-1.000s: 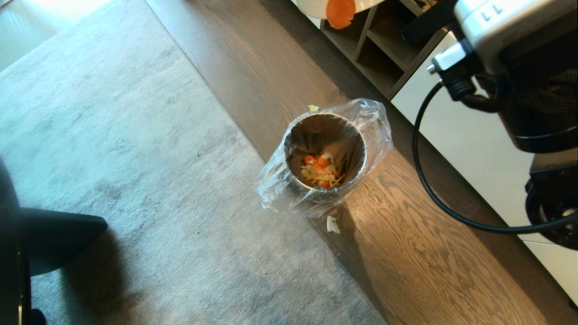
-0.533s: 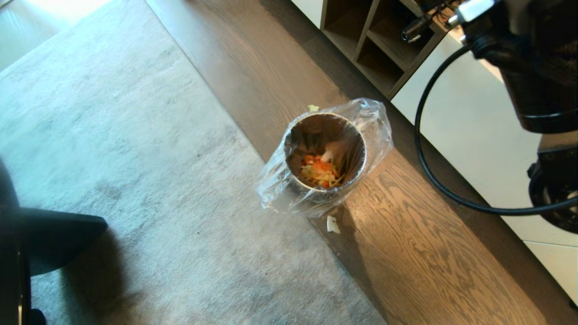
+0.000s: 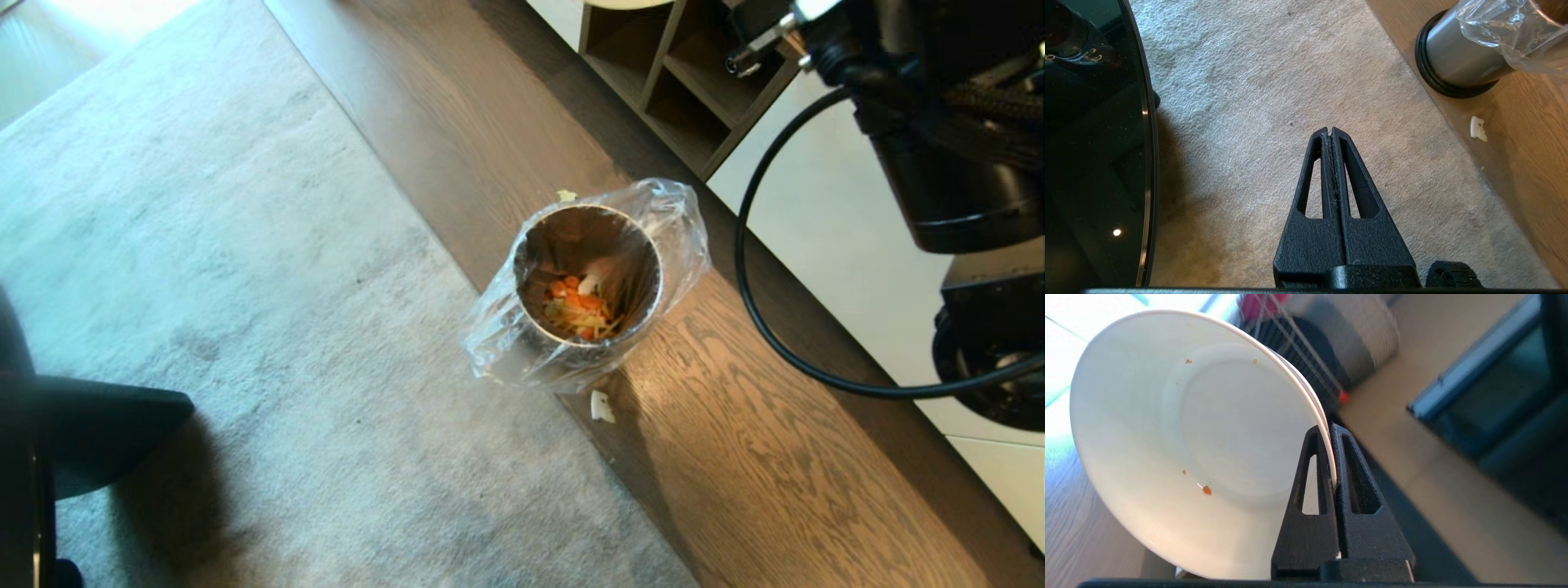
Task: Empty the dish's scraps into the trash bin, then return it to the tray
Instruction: Pour the leftover food from the bowl into the trash can
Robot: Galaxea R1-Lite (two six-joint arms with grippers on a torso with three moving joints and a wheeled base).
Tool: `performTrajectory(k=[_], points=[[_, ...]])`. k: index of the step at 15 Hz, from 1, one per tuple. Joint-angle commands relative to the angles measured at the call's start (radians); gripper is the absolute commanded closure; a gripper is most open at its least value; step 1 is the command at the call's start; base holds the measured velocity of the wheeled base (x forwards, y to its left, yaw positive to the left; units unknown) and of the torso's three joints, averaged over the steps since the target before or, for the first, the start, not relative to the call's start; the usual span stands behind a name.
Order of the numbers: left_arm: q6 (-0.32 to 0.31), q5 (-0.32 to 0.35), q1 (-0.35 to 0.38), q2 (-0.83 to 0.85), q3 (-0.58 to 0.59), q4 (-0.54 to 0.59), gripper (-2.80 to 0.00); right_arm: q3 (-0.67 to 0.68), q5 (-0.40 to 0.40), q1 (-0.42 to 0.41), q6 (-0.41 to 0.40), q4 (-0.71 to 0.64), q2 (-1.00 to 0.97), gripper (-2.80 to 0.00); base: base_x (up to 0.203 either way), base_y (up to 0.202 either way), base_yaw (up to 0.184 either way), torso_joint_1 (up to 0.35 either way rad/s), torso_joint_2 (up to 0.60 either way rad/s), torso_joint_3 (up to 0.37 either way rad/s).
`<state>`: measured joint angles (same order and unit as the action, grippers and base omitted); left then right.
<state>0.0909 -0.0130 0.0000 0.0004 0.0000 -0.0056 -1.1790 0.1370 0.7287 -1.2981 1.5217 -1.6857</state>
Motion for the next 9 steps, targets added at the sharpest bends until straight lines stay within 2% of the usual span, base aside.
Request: performTrajectory(k=[1,4,5,7,9], points=[[0.001,-0.001,0.000,0.000,0.000,-0.001,0.00,0.007,-0.174,-0.006,0.045,0.034,-0.004,0.00,0.000,0.000,0.000,0.000,0.00,0.000],[0.001,-0.001,0.000,0.000,0.000,-0.001,0.00,0.070,-0.400,-0.026,0.118,-0.009,0.008,0.00,0.000,0.000,0.000,0.000,0.00,0.000],[0.001,-0.001,0.000,0.000,0.000,-0.001,0.00,0.088,-0.458,-0.030,0.168,-0.048,0.016,0.00,0.000,0.000,0.000,0.000,0.00,0.000],[0.001,-0.001,0.000,0.000,0.000,-0.001,0.00,0.100,-0.491,-0.033,0.302,-0.151,0.036,0.00,0.000,0.000,0.000,0.000,0.00,0.000],[0.001,-0.001,0.000,0.000,0.000,-0.001,0.00,0.101,-0.497,-0.068,0.363,-0.291,0.077,0.00,0.000,0.000,0.000,0.000,0.00,0.000]])
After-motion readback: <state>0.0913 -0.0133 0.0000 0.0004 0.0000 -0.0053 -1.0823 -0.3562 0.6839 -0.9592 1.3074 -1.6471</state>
